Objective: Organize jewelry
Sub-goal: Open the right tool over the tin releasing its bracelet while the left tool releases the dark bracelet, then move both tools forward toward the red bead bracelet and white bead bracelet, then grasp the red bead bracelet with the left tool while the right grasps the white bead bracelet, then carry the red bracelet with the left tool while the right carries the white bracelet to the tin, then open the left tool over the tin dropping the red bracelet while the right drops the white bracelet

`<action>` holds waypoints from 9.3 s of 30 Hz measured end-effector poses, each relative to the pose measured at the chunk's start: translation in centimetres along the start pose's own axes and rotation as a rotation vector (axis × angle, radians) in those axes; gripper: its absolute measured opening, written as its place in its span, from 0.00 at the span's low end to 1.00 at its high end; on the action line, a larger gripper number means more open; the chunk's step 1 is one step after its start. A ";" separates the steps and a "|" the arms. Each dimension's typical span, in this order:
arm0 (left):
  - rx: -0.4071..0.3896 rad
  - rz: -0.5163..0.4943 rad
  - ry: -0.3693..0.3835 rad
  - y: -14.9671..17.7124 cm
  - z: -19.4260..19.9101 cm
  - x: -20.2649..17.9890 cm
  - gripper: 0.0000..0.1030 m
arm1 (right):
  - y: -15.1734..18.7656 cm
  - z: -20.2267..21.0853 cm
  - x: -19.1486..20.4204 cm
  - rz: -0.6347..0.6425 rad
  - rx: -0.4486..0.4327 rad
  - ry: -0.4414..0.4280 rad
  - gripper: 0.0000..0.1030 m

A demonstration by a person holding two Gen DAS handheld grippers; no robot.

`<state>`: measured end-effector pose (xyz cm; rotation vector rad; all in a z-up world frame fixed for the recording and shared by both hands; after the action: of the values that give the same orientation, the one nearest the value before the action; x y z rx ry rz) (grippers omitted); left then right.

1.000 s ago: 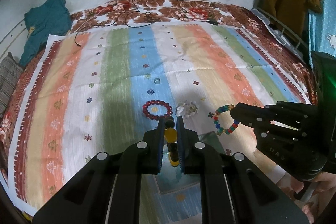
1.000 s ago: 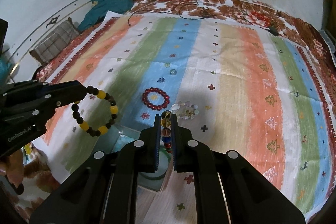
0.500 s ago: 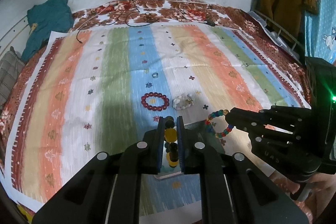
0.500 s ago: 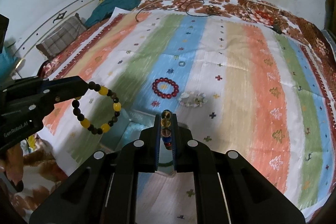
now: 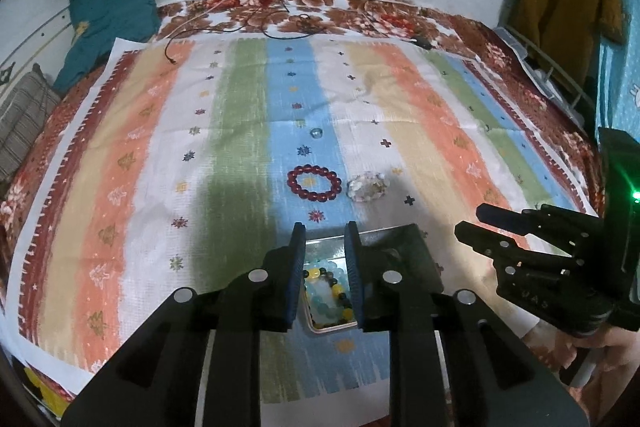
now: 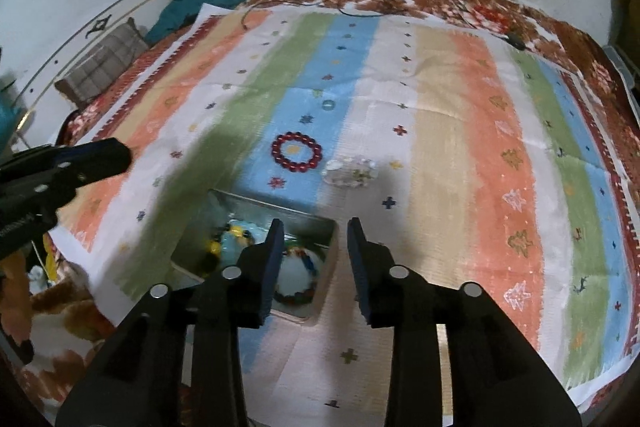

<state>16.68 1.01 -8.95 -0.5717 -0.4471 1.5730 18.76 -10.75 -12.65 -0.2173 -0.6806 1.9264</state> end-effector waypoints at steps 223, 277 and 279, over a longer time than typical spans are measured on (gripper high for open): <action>0.013 -0.070 0.017 -2.6 -2.5 -1.7 0.13 | -3.0 0.4 1.0 0.042 -0.065 -0.028 0.10; 0.062 0.013 -0.044 -3.1 -5.2 0.2 0.51 | -1.1 -2.0 -0.7 -0.026 0.053 -0.017 0.55; 0.074 0.007 -0.047 -3.2 -5.8 0.0 0.51 | -1.6 -2.4 -1.1 -0.031 0.055 -0.010 0.57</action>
<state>22.80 0.96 -11.66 -0.4806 -0.4209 1.6061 21.56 -10.38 -13.95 -0.1620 -0.6330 1.9153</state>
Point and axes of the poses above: each gripper's, at about its wrist camera, not at the fingertips, and z roughly against the way its jaws point, x to its left, y to its underside, the point moved 10 cm from there along -z, roughly the way its jaws point, and after that the axes turned 3 degrees about -y, right-handed, at the moved point
